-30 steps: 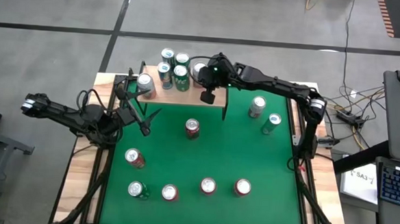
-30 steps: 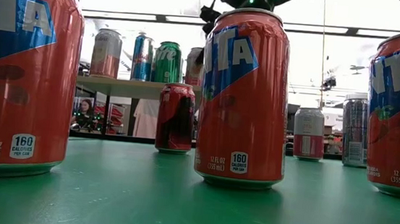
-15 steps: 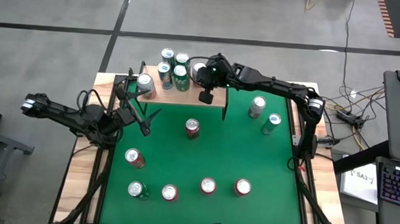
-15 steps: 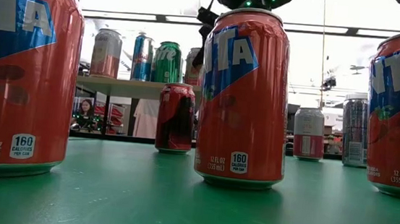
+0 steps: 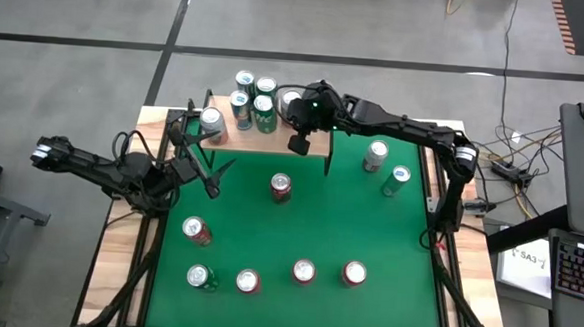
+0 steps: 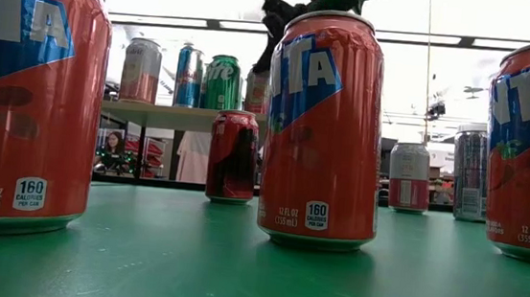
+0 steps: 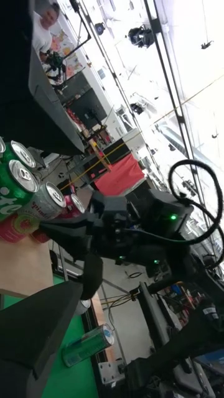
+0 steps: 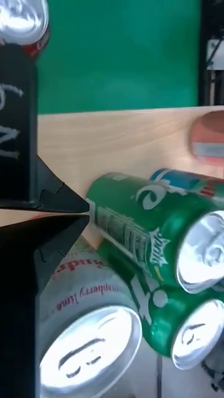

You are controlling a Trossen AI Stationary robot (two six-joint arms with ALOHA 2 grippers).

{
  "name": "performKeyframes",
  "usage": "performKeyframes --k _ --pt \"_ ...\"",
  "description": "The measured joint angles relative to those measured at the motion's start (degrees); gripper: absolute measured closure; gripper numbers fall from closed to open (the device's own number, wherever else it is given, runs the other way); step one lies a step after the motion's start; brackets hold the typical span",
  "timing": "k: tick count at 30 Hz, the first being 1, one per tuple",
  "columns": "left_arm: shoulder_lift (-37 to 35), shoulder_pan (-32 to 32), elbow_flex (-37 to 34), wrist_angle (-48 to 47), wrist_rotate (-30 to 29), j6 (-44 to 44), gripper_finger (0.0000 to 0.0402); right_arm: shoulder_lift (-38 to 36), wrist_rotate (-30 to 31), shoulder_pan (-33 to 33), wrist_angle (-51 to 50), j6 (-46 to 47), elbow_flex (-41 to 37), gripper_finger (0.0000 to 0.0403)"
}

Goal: Place canned beverage on shelf
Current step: Put the blue can on the shelf

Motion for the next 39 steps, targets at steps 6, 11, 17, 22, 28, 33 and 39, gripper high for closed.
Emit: performKeyframes --k 6,11,17,22,28,33,39 --pt "0.0 0.0 0.0 0.0 0.0 0.0 0.0068 -2.9 0.0 1.4 -0.8 3.8 0.0 0.0394" --pt "0.5 0.0 0.0 0.0 0.0 0.1 0.0068 -5.2 -0.2 3.6 -2.6 7.7 0.0 0.0394" --pt "1.8 0.0 0.0 0.0 0.0 -0.6 0.0068 -7.7 -0.3 7.4 -3.5 12.0 0.0 0.0394" --pt "2.7 0.0 0.0 0.0 0.0 -6.2 0.0068 -10.4 -0.4 11.0 -3.6 17.2 0.0 0.0394" --pt "4.2 -2.1 0.0 -0.6 0.1 -13.4 0.0068 -13.4 -0.6 17.7 -5.3 19.3 0.0 0.0394" --pt "6.6 -4.6 0.0 -0.2 1.4 -19.3 0.0068 -15.1 -0.6 23.9 -6.6 24.1 0.0 0.0394" --pt "11.2 -5.8 2.9 0.0 13.9 -31.5 0.0068 -16.3 -0.5 29.7 -11.8 31.3 0.1 0.0394"
